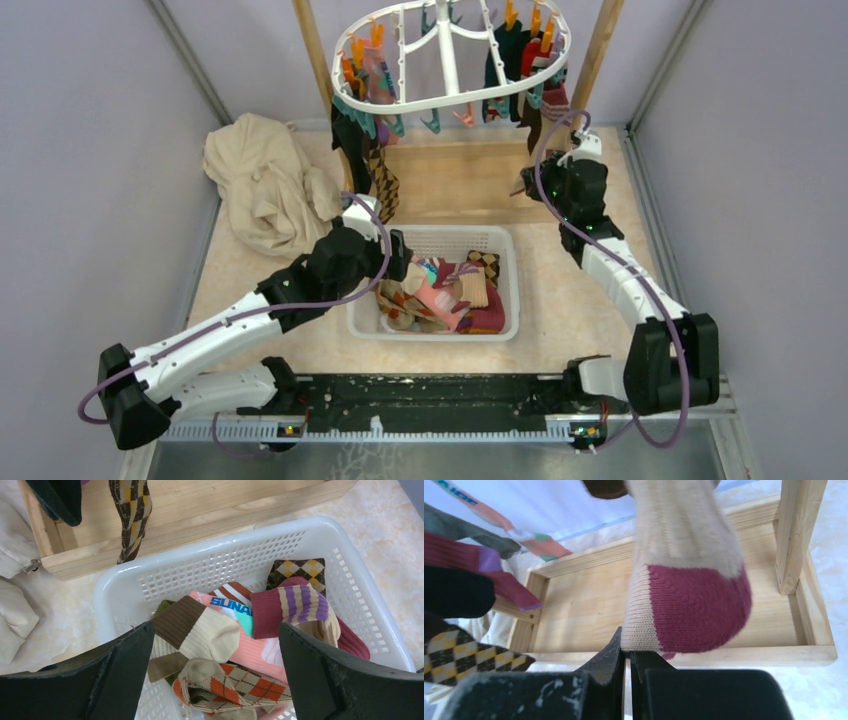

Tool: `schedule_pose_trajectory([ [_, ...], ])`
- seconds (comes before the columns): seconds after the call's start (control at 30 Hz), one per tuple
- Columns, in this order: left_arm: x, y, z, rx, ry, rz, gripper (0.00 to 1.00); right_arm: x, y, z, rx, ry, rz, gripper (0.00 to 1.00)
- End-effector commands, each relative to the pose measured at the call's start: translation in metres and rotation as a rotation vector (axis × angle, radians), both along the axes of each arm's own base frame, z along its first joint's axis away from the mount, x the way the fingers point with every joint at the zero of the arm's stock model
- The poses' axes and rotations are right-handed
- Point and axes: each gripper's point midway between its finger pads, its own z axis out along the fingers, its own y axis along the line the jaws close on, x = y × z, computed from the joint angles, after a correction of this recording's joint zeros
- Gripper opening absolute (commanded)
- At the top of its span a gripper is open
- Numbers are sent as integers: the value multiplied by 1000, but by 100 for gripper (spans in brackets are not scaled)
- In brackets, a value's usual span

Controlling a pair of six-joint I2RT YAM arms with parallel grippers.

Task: Remove the socks clipped to the hanger
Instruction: Remove the sock from the hanger.

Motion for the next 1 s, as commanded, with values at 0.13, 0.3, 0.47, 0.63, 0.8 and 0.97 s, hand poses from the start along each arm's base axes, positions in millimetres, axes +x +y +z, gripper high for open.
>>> schedule_pose_trajectory([
  [0.13,0,-31,24,-92,-40,-118,99,-41,13,44,12,-55,123,0],
  [0.3,2,-51,30,-121,-55,-179,99,-70,24,52,45,-28,210,0],
  [0.47,1,-67,35,-153,-61,-238,99,-93,34,60,101,-14,272,0],
  [0.63,1,-76,43,-184,-76,-268,99,-111,38,67,128,-14,305,0],
  [0.8,0,-77,39,-180,-70,-275,99,-122,42,72,139,-8,331,0],
  [0.97,0,-81,38,-184,-71,-291,99,-129,55,79,148,-11,369,0],
])
